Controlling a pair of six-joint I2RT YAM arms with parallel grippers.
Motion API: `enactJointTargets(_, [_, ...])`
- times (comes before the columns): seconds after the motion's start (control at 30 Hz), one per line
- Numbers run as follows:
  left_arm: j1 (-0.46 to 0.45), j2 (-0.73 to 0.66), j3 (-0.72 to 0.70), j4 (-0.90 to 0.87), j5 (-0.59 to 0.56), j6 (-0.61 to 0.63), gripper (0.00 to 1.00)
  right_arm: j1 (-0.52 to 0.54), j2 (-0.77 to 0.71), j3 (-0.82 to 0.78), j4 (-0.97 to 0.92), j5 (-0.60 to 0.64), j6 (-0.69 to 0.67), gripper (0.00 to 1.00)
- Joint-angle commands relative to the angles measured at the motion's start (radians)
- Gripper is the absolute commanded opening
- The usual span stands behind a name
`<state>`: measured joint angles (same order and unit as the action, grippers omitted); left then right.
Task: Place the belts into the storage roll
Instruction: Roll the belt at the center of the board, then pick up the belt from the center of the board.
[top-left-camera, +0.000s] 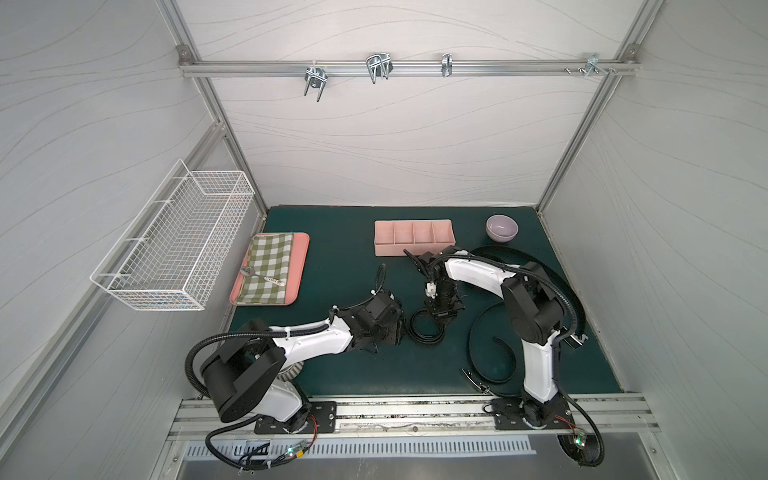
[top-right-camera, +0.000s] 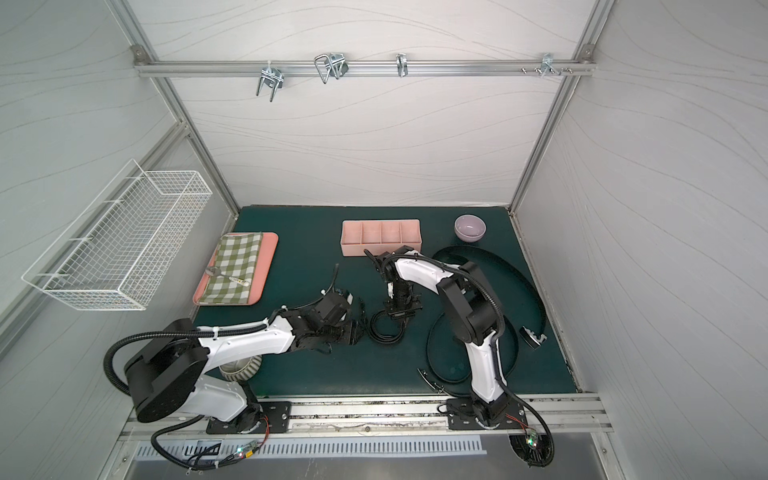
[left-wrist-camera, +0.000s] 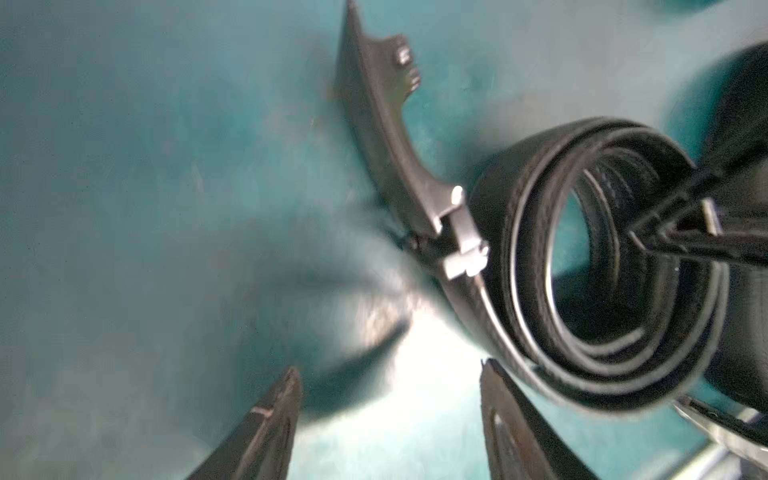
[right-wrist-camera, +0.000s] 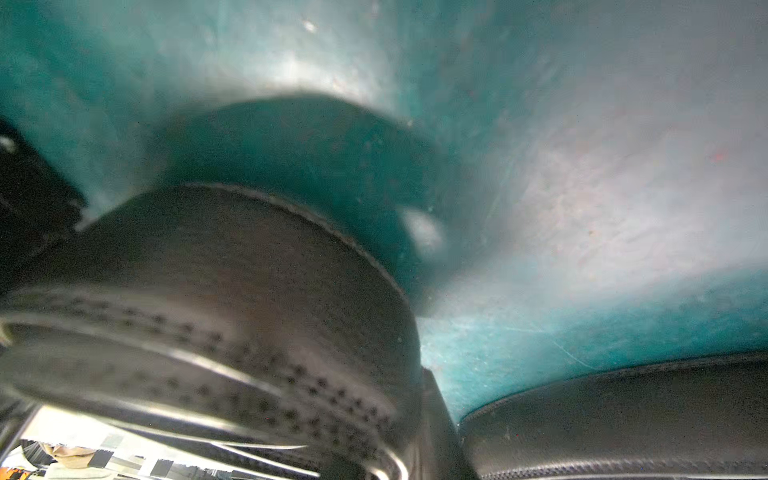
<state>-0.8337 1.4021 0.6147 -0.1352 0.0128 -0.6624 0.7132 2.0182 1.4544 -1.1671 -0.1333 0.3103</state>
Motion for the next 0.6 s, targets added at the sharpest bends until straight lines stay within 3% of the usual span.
enactJointTargets(0.0, [0.0,-0.063,-0.04,0.081,0.038,-0.144,0.63,0.009,0.036,-0.019,0.015,-0.028,0.005,0.0])
enactJointTargets(0.2, [-0.042,-0.069,-0.006,0.083,0.036,-0.227,0.63,0.008,0.04,-0.02,0.016,-0.031,0.004,0.0])
enactJointTargets(0.43, [-0.085,0.046,0.083,0.088,0.02,-0.324,0.6,0.008,0.039,-0.022,0.017,-0.033,0.006,0.0])
enactJointTargets(0.57, [-0.091,0.113,0.147,0.084,0.02,-0.313,0.59,0.012,0.04,-0.024,0.018,-0.036,0.005,0.0])
